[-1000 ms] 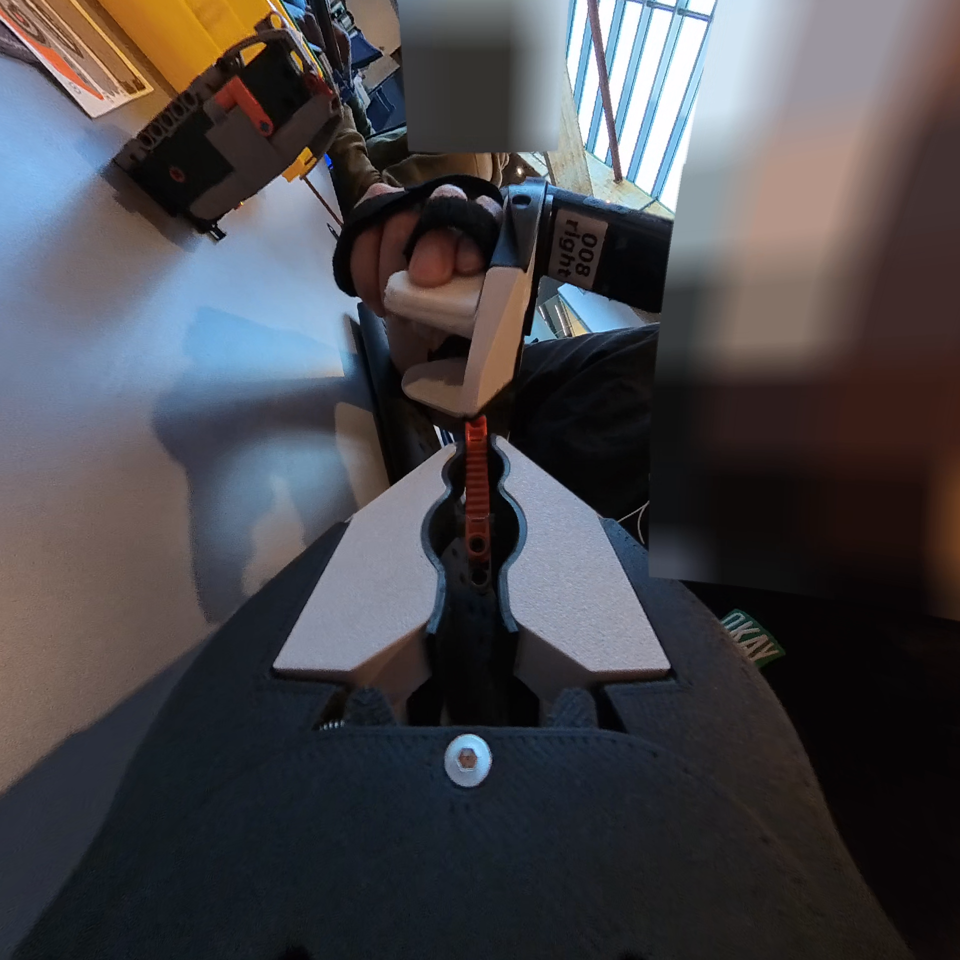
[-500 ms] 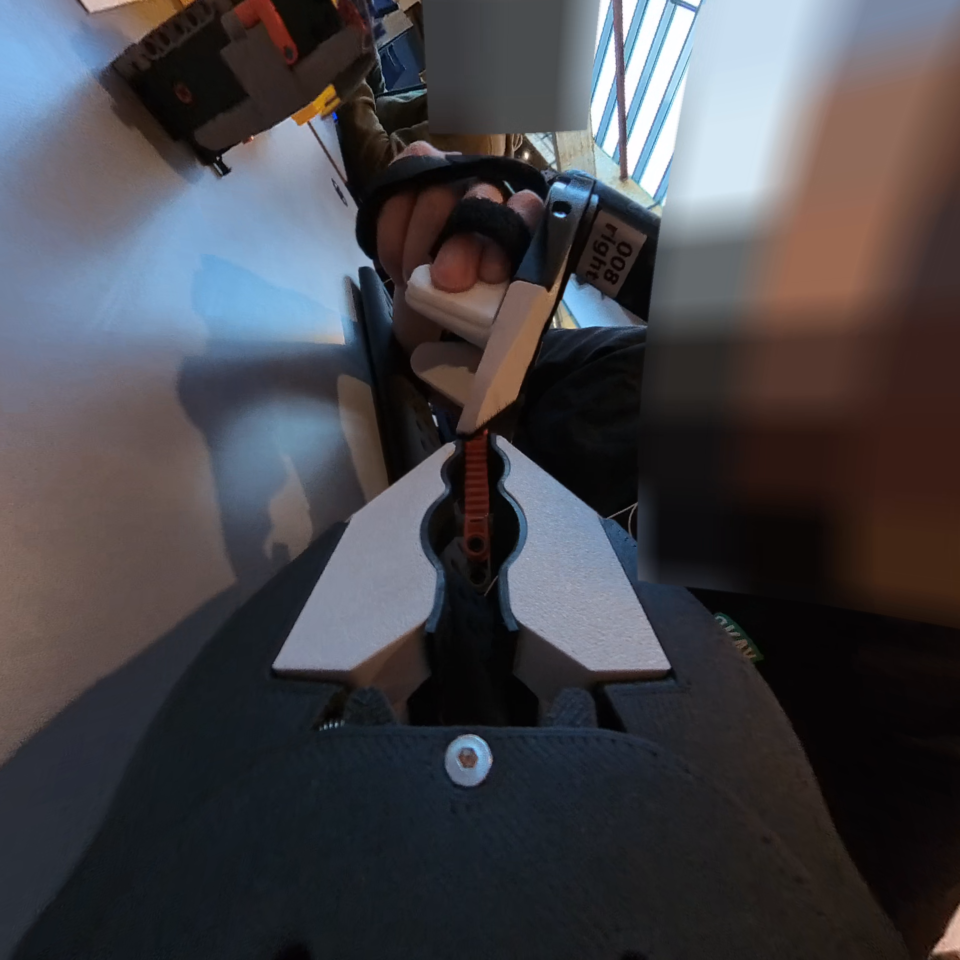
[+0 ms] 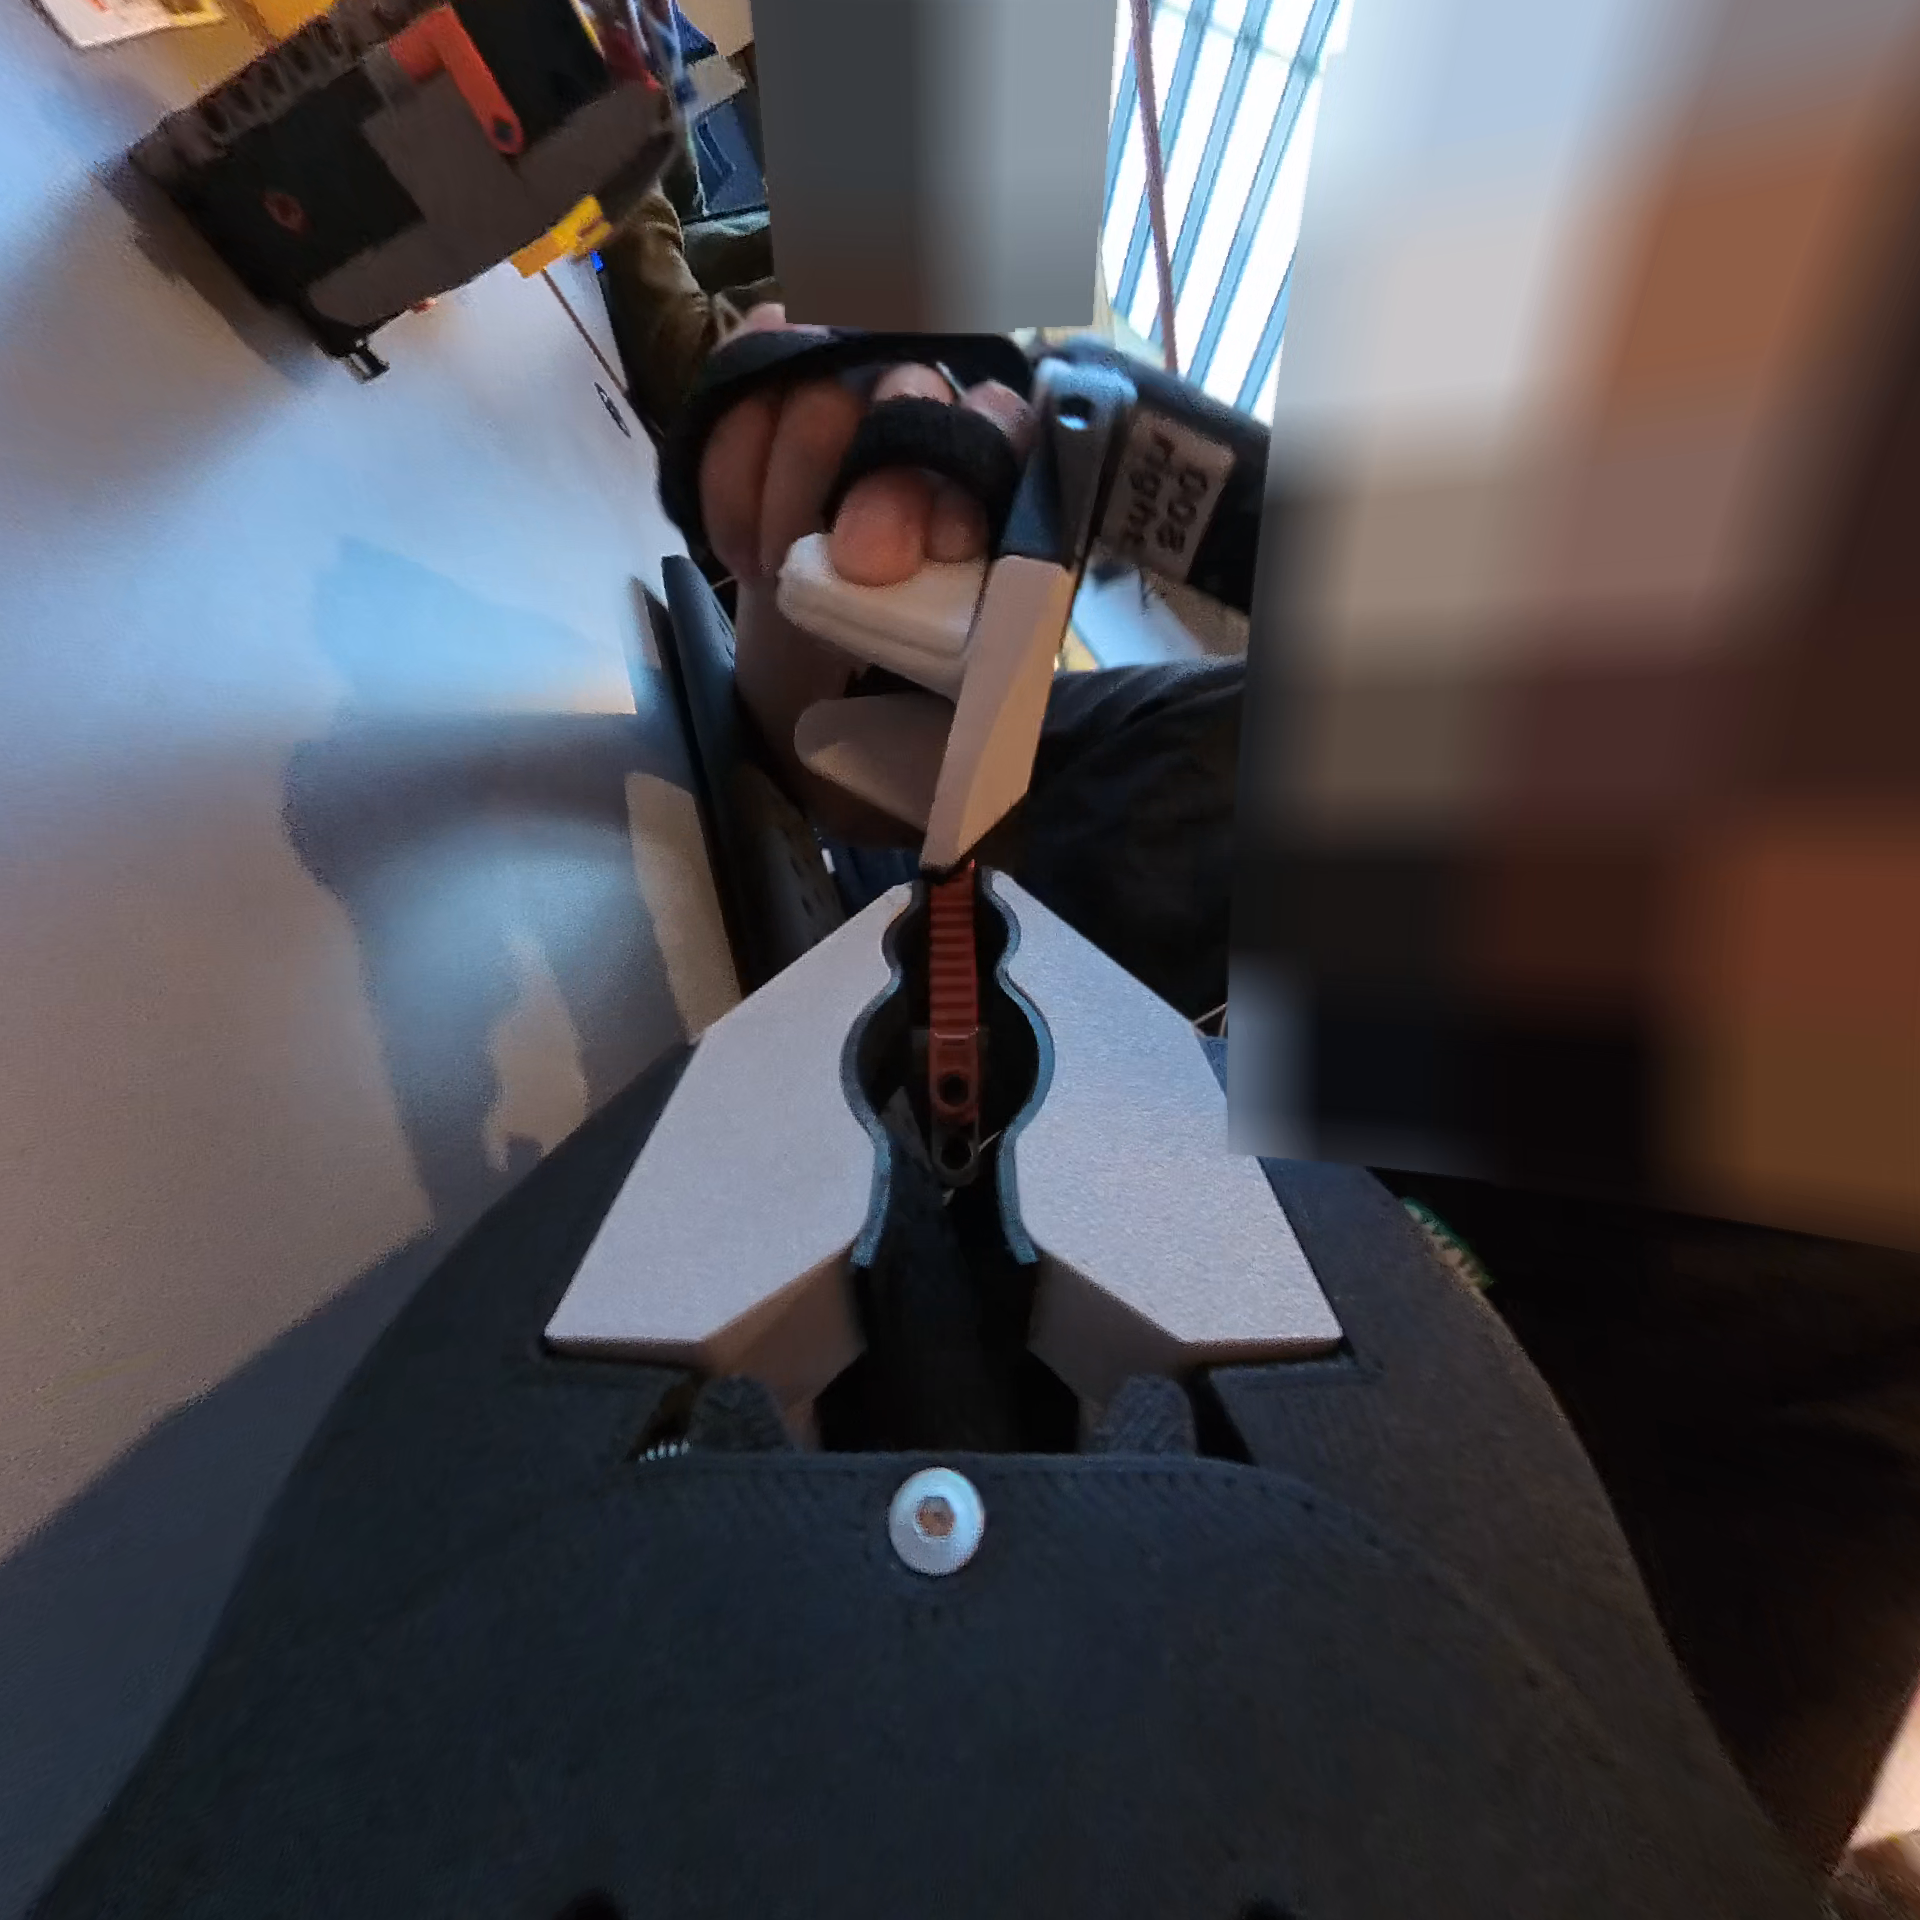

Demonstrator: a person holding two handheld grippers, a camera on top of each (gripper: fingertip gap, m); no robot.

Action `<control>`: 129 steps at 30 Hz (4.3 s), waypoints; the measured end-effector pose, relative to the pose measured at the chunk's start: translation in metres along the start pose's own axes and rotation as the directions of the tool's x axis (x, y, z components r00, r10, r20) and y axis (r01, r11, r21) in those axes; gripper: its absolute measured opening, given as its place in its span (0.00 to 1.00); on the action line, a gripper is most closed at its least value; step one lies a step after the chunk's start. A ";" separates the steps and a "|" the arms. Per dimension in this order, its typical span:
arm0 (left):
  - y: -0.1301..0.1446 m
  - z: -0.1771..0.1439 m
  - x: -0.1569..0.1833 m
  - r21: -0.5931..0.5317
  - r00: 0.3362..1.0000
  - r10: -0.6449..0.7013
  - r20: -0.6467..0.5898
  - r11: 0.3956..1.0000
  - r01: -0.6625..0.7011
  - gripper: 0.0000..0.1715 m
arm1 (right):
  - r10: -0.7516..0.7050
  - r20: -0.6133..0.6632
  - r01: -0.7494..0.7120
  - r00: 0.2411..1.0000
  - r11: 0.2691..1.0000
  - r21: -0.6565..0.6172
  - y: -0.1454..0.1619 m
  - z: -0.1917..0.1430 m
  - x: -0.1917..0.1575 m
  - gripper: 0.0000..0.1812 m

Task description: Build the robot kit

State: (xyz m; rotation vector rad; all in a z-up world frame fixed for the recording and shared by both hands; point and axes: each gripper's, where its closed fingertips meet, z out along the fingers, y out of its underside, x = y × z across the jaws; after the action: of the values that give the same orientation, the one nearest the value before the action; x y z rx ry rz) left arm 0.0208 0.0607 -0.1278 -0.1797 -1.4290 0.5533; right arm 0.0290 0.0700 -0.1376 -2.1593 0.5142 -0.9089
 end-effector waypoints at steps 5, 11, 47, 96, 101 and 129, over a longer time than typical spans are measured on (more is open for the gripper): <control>-0.012 -0.002 0.009 0.009 0.969 0.228 0.097 0.973 -0.230 0.03 | 0.038 -0.069 -0.034 0.997 0.997 0.064 -0.005 -0.006 0.013 0.18; -0.035 -0.006 0.003 0.089 0.901 0.366 0.233 0.915 -0.394 0.03 | 0.129 -0.135 -0.116 0.982 0.988 0.100 -0.006 -0.012 0.030 0.27; -0.065 -0.004 0.070 0.207 0.520 0.736 0.434 0.481 -0.852 0.06 | 0.540 0.078 -0.501 0.838 0.705 0.502 -0.040 -0.052 0.063 0.03; -0.057 0.007 0.066 0.176 0.567 0.733 0.375 0.544 -0.820 0.03 | 0.514 0.137 -0.497 0.847 0.671 0.551 -0.048 -0.060 0.060 0.03; -0.055 0.010 0.063 0.166 0.586 0.724 0.364 0.569 -0.806 0.03 | 0.481 0.128 -0.470 0.867 0.705 0.532 -0.046 -0.061 0.057 0.03; -0.058 0.006 0.057 0.154 0.602 0.693 0.395 0.597 -0.788 0.03 | 0.513 0.098 -0.481 0.852 0.698 0.531 -0.044 -0.058 0.062 0.03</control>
State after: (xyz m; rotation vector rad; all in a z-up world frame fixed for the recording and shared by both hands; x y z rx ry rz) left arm 0.0316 0.0360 -0.0509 -0.4768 -1.4929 1.5768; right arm 0.0313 0.0351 -0.0489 -1.3741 0.7294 -0.6950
